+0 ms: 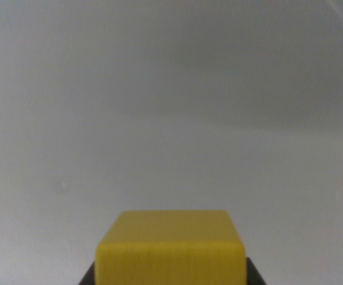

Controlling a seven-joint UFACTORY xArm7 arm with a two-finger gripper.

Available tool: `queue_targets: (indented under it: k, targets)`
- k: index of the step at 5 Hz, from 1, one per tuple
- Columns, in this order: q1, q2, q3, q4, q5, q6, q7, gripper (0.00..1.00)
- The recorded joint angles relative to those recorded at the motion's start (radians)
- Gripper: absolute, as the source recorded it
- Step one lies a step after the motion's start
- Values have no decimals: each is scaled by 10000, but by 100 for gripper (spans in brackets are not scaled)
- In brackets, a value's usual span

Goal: Pick yellow cube

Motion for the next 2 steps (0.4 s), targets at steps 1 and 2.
queue_targets:
  k: [1, 2]
  targets:
    - [4, -158, -3, 328, -34, 485, 34, 100]
    - [4, -158, -3, 328, -34, 485, 34, 100]
